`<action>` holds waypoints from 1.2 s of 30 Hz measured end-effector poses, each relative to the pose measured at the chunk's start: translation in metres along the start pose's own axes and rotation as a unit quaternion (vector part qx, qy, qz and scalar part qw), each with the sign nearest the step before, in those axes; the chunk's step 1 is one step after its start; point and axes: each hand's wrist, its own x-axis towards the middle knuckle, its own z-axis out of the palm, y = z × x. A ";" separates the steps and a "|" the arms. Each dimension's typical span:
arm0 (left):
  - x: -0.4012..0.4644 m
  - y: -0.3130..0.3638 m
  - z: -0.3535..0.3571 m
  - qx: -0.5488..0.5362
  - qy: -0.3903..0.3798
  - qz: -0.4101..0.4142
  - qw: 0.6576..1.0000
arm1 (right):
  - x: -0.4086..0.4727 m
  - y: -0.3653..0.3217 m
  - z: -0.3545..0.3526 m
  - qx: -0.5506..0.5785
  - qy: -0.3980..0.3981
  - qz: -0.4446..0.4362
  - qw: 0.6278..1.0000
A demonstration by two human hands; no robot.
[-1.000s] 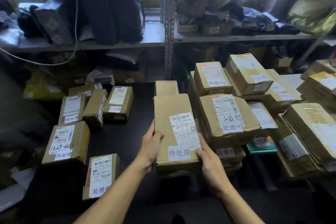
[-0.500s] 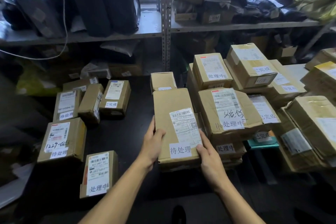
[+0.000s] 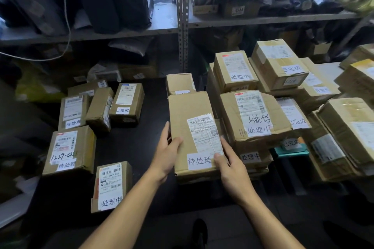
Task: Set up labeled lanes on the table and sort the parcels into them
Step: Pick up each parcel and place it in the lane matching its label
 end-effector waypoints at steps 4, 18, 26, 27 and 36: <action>0.005 0.006 -0.006 0.026 0.013 0.015 0.999 | -0.007 -0.023 0.001 -0.098 0.034 -0.058 0.993; -0.016 0.029 -0.111 0.096 0.185 0.044 0.977 | 0.058 -0.095 0.122 -0.227 -0.126 -0.225 0.939; -0.023 -0.009 -0.224 0.129 0.302 -0.043 0.943 | 0.057 -0.076 0.237 -0.226 -0.261 -0.148 0.927; -0.021 -0.019 -0.236 0.137 0.303 -0.066 0.941 | 0.058 -0.067 0.247 -0.233 -0.270 -0.120 0.927; 0.009 -0.094 -0.284 0.212 0.147 -0.209 0.943 | 0.078 0.009 0.296 -0.306 -0.251 0.091 0.914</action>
